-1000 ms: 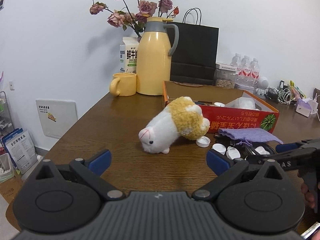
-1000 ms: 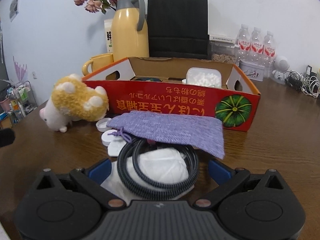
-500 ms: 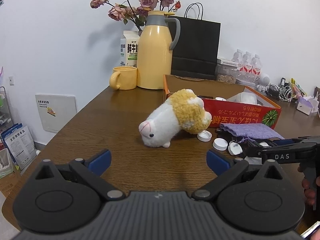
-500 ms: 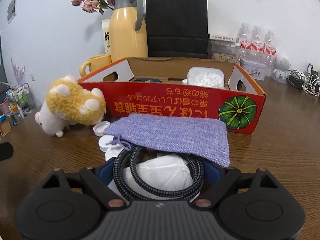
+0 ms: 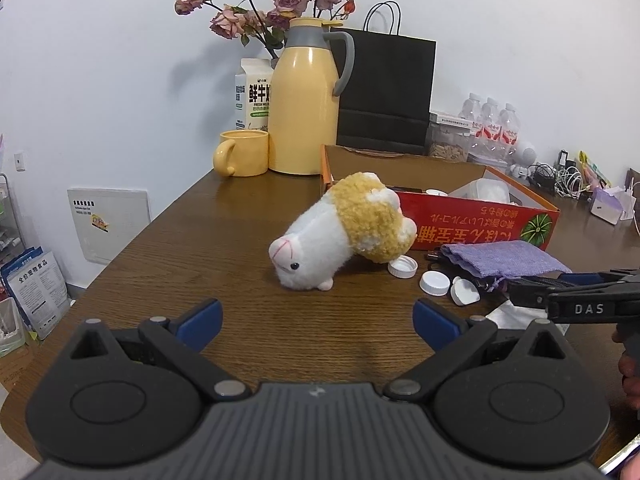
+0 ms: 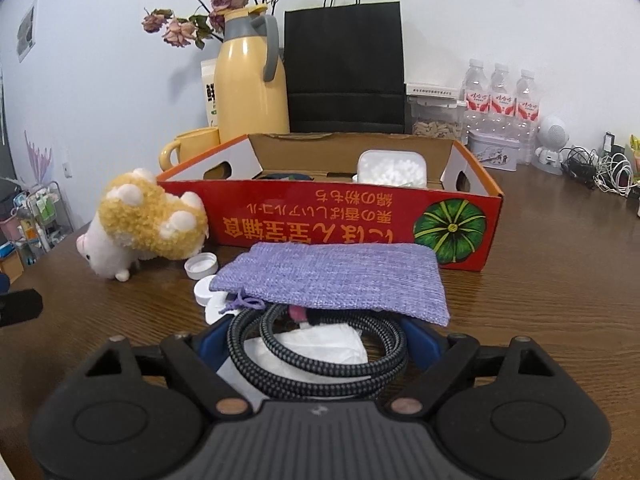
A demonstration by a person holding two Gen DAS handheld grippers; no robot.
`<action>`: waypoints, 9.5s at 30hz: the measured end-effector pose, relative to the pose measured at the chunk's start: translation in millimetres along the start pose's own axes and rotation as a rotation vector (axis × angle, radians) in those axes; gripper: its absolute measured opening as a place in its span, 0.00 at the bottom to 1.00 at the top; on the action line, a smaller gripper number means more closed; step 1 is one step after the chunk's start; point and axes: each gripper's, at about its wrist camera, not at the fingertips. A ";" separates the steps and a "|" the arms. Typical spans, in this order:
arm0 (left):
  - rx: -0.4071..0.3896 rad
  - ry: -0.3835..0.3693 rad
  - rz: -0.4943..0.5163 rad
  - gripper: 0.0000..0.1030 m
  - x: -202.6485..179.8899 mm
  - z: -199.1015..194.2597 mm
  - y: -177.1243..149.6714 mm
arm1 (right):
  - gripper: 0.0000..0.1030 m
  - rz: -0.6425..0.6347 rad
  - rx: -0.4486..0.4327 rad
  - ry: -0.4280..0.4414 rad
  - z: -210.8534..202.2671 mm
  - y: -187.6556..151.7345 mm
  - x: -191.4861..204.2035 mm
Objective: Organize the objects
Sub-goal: 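Lift the cable with the right tool while the left tool moves toward the white round disc, then grasp the white round disc with the left tool while the right tool holds the cable, then carry the disc and cable into the cardboard box and open both tools, then move both open tools back over the table items, then grasp the white cloth with the right tool and lift it, then grasp the purple fabric pouch with the left tool while the right tool holds the cloth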
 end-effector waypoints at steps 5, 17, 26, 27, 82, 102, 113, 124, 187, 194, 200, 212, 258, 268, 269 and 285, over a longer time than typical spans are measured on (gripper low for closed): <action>0.010 -0.011 0.014 1.00 -5.6 3.3 -0.6 | 0.84 0.007 -0.008 0.028 -7.9 -6.2 -3.4; 0.051 -0.066 0.099 1.00 -35.9 14.8 -7.5 | 0.84 0.013 -0.070 0.098 -29.4 -8.2 -1.0; 0.051 -0.146 0.191 1.00 -59.6 19.4 -12.6 | 0.84 -0.002 -0.072 0.172 -37.7 -10.8 9.0; 0.047 -0.154 0.209 1.00 -63.1 19.7 -13.6 | 0.84 -0.005 -0.072 0.179 -38.4 -11.1 10.4; -0.185 -0.128 0.215 0.37 -56.9 -5.0 9.5 | 0.84 0.035 -0.207 0.123 -79.3 -9.6 -18.7; -0.241 -0.124 0.169 0.38 -65.9 10.8 65.3 | 0.84 0.031 -0.250 0.043 -64.3 22.0 -27.6; -0.241 -0.141 0.095 0.38 -85.0 55.9 133.3 | 0.84 0.006 -0.287 -0.020 -24.3 94.0 -35.3; -0.214 -0.072 0.041 0.38 -101.2 109.5 173.1 | 0.84 0.022 -0.245 -0.074 39.4 144.3 -41.6; -0.274 -0.035 0.093 1.00 -80.6 46.6 77.2 | 1.00 -0.046 -0.257 -0.087 -6.6 61.0 -34.7; -0.236 -0.021 0.118 1.00 -70.8 25.1 58.5 | 1.00 -0.080 -0.191 -0.059 -27.3 30.5 -26.0; -0.215 -0.001 0.118 1.00 -61.5 11.0 44.2 | 1.00 -0.056 -0.147 -0.044 -36.3 5.7 -28.6; -0.135 0.032 0.082 1.00 -34.1 -6.9 8.3 | 1.00 -0.050 -0.070 -0.022 -46.7 -30.2 -21.1; -0.022 -0.048 0.126 1.00 -42.6 5.5 -11.8 | 0.48 -0.153 0.036 0.083 -16.1 -32.1 13.8; 0.003 -0.077 0.167 1.00 -56.2 13.6 -8.9 | 0.47 -0.094 -0.034 0.016 -35.4 -36.4 -17.2; 0.006 -0.084 0.171 1.00 -57.9 14.7 -8.0 | 0.47 -0.084 -0.040 0.006 -37.2 -36.7 -21.2; 0.108 -0.166 0.367 1.00 -109.9 66.8 20.3 | 0.47 0.014 -0.098 -0.084 -48.6 -42.2 -72.6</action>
Point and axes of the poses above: each gripper's, at about its wrist camera, not at the fingertips, and z roughly the way its jaws point, x to its left, y to its top, and after that the axes turned 14 degrees about x, right-handed
